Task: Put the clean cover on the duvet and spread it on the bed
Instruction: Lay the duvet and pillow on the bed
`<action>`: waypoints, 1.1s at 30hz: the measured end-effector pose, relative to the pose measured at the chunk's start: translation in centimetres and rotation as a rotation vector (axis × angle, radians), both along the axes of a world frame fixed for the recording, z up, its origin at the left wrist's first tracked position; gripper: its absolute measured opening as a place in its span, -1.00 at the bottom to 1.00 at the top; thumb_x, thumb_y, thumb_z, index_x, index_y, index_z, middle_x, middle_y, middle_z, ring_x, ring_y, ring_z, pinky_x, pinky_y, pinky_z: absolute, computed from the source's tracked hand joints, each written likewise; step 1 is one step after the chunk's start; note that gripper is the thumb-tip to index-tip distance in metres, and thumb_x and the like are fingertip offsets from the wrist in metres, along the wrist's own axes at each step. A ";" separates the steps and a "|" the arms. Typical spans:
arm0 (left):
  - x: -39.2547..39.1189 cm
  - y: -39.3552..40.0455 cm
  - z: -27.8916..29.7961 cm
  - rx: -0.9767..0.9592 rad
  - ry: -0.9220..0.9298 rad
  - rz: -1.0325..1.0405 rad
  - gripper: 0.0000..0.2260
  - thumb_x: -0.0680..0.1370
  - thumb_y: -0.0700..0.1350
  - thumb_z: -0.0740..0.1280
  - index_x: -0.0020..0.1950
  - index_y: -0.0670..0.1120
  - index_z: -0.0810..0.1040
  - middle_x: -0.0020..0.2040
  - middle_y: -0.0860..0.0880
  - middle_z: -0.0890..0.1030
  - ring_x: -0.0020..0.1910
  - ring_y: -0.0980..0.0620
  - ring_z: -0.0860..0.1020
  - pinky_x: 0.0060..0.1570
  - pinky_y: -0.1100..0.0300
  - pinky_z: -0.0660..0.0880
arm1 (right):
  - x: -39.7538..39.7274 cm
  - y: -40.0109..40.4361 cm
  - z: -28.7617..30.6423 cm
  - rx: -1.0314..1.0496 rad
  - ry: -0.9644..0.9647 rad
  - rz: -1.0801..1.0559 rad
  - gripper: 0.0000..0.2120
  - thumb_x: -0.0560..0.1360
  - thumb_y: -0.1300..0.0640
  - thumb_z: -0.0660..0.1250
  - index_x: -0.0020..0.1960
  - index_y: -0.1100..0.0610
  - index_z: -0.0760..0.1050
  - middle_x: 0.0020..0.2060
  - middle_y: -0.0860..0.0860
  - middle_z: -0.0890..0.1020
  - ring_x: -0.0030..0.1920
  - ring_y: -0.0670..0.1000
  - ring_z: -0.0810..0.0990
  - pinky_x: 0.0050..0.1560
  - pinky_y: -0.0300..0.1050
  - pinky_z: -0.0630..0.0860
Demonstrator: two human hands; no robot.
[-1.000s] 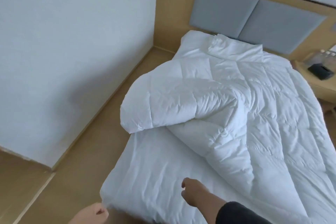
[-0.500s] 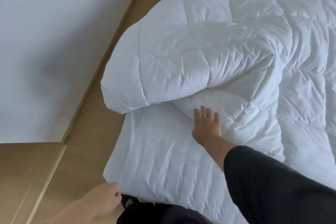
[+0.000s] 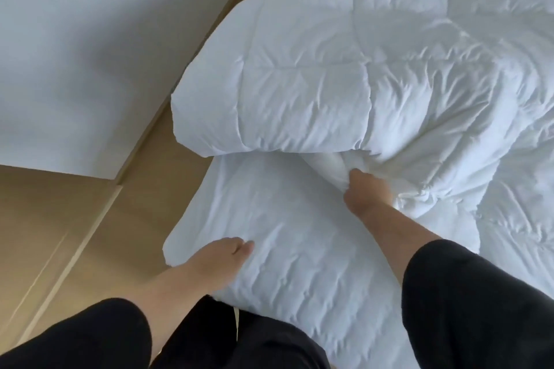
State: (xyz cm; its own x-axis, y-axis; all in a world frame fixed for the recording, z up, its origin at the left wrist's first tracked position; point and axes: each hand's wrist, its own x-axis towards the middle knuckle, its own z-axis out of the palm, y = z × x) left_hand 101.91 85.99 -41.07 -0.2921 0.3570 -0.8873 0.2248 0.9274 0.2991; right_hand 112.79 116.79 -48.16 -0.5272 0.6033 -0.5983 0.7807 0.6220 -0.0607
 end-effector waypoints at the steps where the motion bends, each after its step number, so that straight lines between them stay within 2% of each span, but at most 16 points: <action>1: 0.0 0.2 0.4 0.060 0.071 -0.016 -0.56 0.69 0.20 0.02 -0.14 -0.07 0.46 -0.21 0.00 0.53 -0.25 0.07 0.50 -0.24 0.23 0.41 | 0.1 0.0 2.1 -0.036 0.036 0.017 -0.86 0.53 0.16 0.22 0.08 0.06 0.44 0.03 0.14 0.60 0.10 0.25 0.58 0.04 0.02 0.50; 4: 0.3 2.4 1.6 0.215 0.176 -0.006 -0.57 0.68 0.21 0.02 -0.22 -0.04 0.38 -0.28 0.03 0.45 -0.34 0.10 0.40 -0.25 0.14 0.41 | 1.7 0.6 10.0 -0.283 0.220 0.030 -0.88 0.40 0.26 0.26 -0.16 0.08 0.53 -0.21 0.02 0.63 -0.08 0.11 0.60 -0.17 -0.11 0.41; 6: 0.6 5.3 2.6 0.243 0.070 0.260 -0.57 0.66 0.27 0.03 0.01 -0.02 0.51 -0.09 0.00 0.57 -0.16 0.05 0.50 -0.06 0.07 0.48 | 4.3 1.4 16.2 -0.521 0.314 -0.059 -0.84 0.21 0.26 0.24 -0.27 0.11 0.54 -0.37 -0.04 0.61 -0.26 -0.01 0.60 -0.26 -0.16 0.42; 8: 0.9 8.3 3.9 0.232 -0.229 0.802 -0.45 0.61 0.37 0.09 0.30 -0.04 0.46 0.18 -0.06 0.59 0.07 -0.08 0.58 0.10 -0.02 0.52 | 7.4 2.7 21.7 -0.694 0.433 -0.223 -0.69 0.08 0.30 0.22 -0.23 0.21 0.61 -0.35 0.10 0.64 -0.28 0.06 0.62 -0.21 -0.08 0.49; 10: 1.5 10.8 4.6 0.304 -0.605 1.220 -0.29 0.46 0.51 0.19 0.34 -0.02 0.42 0.28 -0.11 0.57 0.16 -0.23 0.60 0.13 -0.15 0.56 | 9.8 3.8 25.4 -0.845 0.528 -0.333 -0.64 0.00 0.33 0.27 -0.22 0.33 0.62 -0.32 0.24 0.64 -0.25 0.14 0.65 -0.20 0.00 0.55; 13: 2.8 13.7 5.6 0.576 -1.088 1.329 -0.27 0.44 0.46 0.28 0.44 -0.01 0.50 0.36 -0.15 0.57 0.30 -0.31 0.55 0.29 -0.30 0.45 | 11.0 3.2 27.4 -0.927 0.578 -0.373 -0.60 -0.05 0.32 0.32 -0.22 0.41 0.59 -0.28 0.28 0.62 -0.21 0.19 0.63 -0.17 0.03 0.55; 15: 3.0 15.3 6.8 0.822 -1.262 1.464 -0.43 0.55 0.26 0.29 0.48 -0.02 0.48 0.44 -0.15 0.50 0.38 -0.30 0.48 0.34 -0.25 0.42 | 11.0 1.8 26.9 -0.915 0.574 -0.409 -0.60 -0.01 0.40 0.27 -0.17 0.45 0.56 -0.25 0.28 0.61 -0.18 0.20 0.62 -0.13 0.05 0.52; 16: 2.8 15.9 7.5 0.889 -1.267 1.573 -0.49 0.60 0.15 0.26 0.49 -0.05 0.46 0.46 -0.15 0.48 0.38 -0.28 0.49 0.26 -0.18 0.49 | 11.0 1.1 26.3 -0.891 0.557 -0.415 -0.61 0.02 0.42 0.24 -0.16 0.45 0.55 -0.25 0.26 0.61 -0.18 0.18 0.61 -0.12 0.04 0.50; 18: 1.4 16.4 9.3 0.797 -0.992 1.752 -0.56 0.65 0.04 0.19 0.49 -0.11 0.42 0.47 -0.14 0.47 0.33 -0.19 0.53 0.03 -0.02 0.55 | 11.0 -0.4 25.5 -0.808 0.511 -0.401 -0.62 0.07 0.41 0.22 -0.13 0.43 0.54 -0.25 0.20 0.59 -0.17 0.13 0.58 -0.11 0.03 0.45; 20: -1.0 15.1 12.1 0.688 -0.516 1.743 -0.60 0.65 -0.01 0.22 0.46 -0.13 0.44 0.41 -0.13 0.52 0.34 -0.15 0.53 0.00 0.09 0.51 | 10.9 -1.6 25.0 -0.686 0.480 -0.336 -0.69 0.12 0.35 0.21 -0.19 0.24 0.58 -0.30 0.08 0.59 -0.22 0.03 0.57 -0.15 -0.04 0.42; 23: -3.2 10.9 18.1 0.868 0.322 1.442 -0.74 0.49 -0.08 0.35 0.18 0.02 0.58 0.07 0.06 0.66 0.15 0.01 0.61 -0.04 0.34 0.49 | 10.3 -2.8 24.8 -0.367 0.485 -0.218 -0.80 0.24 0.25 0.28 -0.24 -0.01 0.52 -0.35 -0.14 0.59 -0.31 -0.09 0.51 -0.25 -0.14 0.39; 25: -1.8 7.8 23.4 1.098 0.686 1.111 -0.82 0.43 -0.03 0.35 0.00 0.16 0.51 -0.11 0.21 0.63 -0.05 0.26 0.59 -0.10 0.53 0.41 | 9.3 -4.3 24.6 -0.187 0.542 -0.181 -0.77 0.36 0.25 0.32 -0.14 -0.08 0.50 -0.26 -0.16 0.60 -0.23 -0.17 0.53 -0.25 -0.22 0.39; 26: -0.7 6.7 25.3 1.187 0.786 0.948 -0.89 0.43 0.01 0.34 -0.07 0.15 0.47 -0.18 0.23 0.61 -0.15 0.30 0.57 -0.19 0.55 0.39 | 8.6 -5.2 24.4 -0.148 0.593 -0.166 -0.72 0.38 0.28 0.31 -0.12 -0.12 0.50 -0.23 -0.19 0.59 -0.19 -0.22 0.52 -0.23 -0.26 0.39; 29: 0.4 4.1 27.8 1.203 0.951 0.575 -0.81 0.51 0.05 0.26 -0.21 0.11 0.26 -0.34 0.12 0.45 -0.31 0.12 0.48 -0.33 0.26 0.38 | 6.7 -7.2 23.6 -0.186 0.665 -0.192 -0.66 0.39 0.33 0.26 -0.27 -0.12 0.52 -0.30 -0.14 0.62 -0.24 -0.16 0.55 -0.26 -0.21 0.45; 31: -1.0 2.6 27.2 1.018 0.948 0.392 -0.83 0.53 0.04 0.25 -0.18 0.08 0.28 -0.33 0.09 0.46 -0.25 0.10 0.50 -0.29 0.10 0.41 | 5.5 -7.6 22.9 -0.241 0.598 -0.211 -0.72 0.38 0.34 0.24 -0.29 -0.03 0.51 -0.29 -0.05 0.63 -0.24 0.00 0.55 -0.23 -0.09 0.48; 33: -2.7 0.6 24.5 0.737 0.973 0.123 -0.86 0.55 0.01 0.28 -0.14 0.02 0.36 -0.21 0.05 0.54 -0.14 0.05 0.54 -0.15 0.03 0.46 | 4.9 -8.0 21.8 -0.245 0.473 -0.139 -0.72 0.43 0.31 0.20 -0.22 -0.05 0.52 -0.19 -0.04 0.63 -0.17 0.01 0.55 -0.14 -0.09 0.48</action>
State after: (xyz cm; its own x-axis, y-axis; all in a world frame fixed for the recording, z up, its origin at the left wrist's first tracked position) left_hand 99.25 86.55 -16.61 -0.7870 0.6047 0.1220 0.5704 0.6380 0.5173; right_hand 117.73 108.74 -26.36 -0.6979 0.5592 -0.4474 0.7070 0.4382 -0.5551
